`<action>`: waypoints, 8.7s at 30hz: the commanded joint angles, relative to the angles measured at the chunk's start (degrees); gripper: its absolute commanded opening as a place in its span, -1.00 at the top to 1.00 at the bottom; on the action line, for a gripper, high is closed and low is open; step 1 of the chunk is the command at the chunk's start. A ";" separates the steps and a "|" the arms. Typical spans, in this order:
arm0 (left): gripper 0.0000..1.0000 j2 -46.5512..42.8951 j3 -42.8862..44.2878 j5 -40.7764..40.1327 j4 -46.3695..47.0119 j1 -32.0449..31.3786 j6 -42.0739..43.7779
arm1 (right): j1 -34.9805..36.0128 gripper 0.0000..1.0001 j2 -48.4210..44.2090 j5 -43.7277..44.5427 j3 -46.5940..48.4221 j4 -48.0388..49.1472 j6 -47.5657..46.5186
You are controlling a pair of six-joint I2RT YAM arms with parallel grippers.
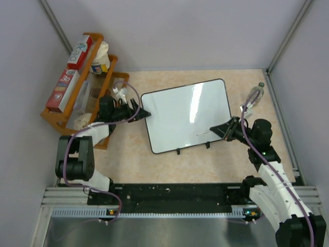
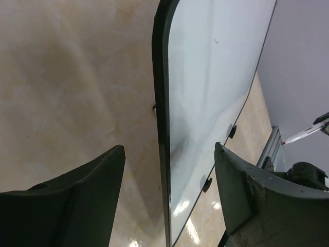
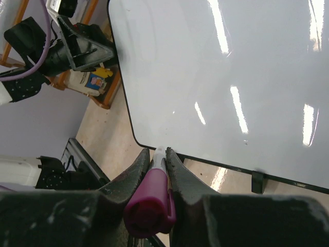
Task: Write a sentence on the whiteboard
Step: Move the whiteboard to the corner of the board, then hold the whiteboard on the whiteboard stand, then write with the whiteboard marker on the whiteboard.
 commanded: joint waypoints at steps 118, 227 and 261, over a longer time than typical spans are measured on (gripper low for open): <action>-0.36 -7.86 -14.59 10.74 9.90 -13.36 7.73 | 0.24 1.00 -3.77 -0.74 8.12 -1.02 -5.49; 1.00 3.13 -7.82 19.00 7.36 -13.45 13.61 | 8.59 1.00 -4.91 9.45 7.07 -7.34 -9.53; 1.00 4.62 -7.29 19.35 6.57 -13.45 14.23 | 23.35 1.00 4.84 23.34 10.93 4.16 -14.01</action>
